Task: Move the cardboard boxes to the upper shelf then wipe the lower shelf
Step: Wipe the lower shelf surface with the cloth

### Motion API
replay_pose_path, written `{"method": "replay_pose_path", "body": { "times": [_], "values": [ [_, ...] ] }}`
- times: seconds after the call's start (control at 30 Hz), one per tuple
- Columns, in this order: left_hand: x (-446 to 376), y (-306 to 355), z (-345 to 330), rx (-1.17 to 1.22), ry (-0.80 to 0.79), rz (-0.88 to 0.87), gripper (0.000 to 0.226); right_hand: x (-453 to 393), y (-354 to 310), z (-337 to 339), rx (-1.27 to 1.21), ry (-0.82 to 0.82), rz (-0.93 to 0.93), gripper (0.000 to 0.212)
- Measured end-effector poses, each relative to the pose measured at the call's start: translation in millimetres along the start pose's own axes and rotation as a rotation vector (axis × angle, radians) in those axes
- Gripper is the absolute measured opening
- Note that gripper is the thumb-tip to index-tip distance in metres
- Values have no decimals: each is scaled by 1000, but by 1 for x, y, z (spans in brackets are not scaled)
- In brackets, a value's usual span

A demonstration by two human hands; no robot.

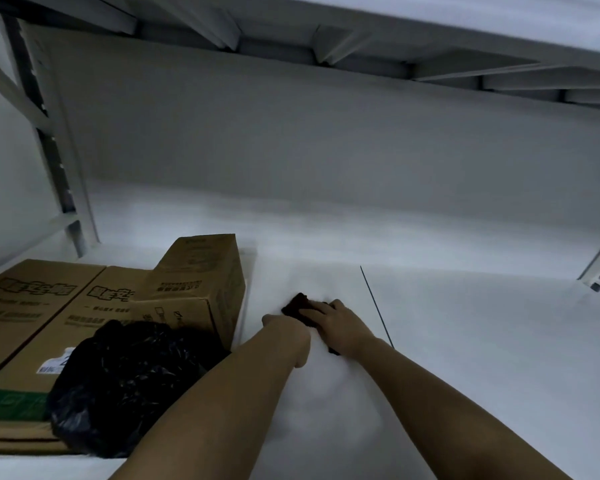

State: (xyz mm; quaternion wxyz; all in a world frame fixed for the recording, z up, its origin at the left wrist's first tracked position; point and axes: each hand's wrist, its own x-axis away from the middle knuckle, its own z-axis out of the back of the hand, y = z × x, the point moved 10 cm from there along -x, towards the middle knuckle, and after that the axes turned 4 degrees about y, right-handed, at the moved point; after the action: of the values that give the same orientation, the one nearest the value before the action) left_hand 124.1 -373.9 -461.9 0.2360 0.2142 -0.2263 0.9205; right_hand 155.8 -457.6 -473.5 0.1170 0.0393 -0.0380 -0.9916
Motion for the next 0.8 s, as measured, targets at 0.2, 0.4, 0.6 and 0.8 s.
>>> {"method": "replay_pose_path", "body": {
  "times": [0.2, 0.4, 0.6, 0.8],
  "values": [
    [-2, 10, 5, -6, 46, -5, 51, 40, 88, 1, 18, 15, -483, 59],
    [-2, 7, 3, 16, 53, 17, 51, 22, 57, 3, -2, -3, -517, 57],
    [-5, 14, 15, 86, 130, -13, 69, 16, 23, 2, 27, -12, -41, 61],
    [-6, 30, 28, 160, 244, -57, 73, 65, 117, 2, 56, -1, -490, 54]
  ]
}}
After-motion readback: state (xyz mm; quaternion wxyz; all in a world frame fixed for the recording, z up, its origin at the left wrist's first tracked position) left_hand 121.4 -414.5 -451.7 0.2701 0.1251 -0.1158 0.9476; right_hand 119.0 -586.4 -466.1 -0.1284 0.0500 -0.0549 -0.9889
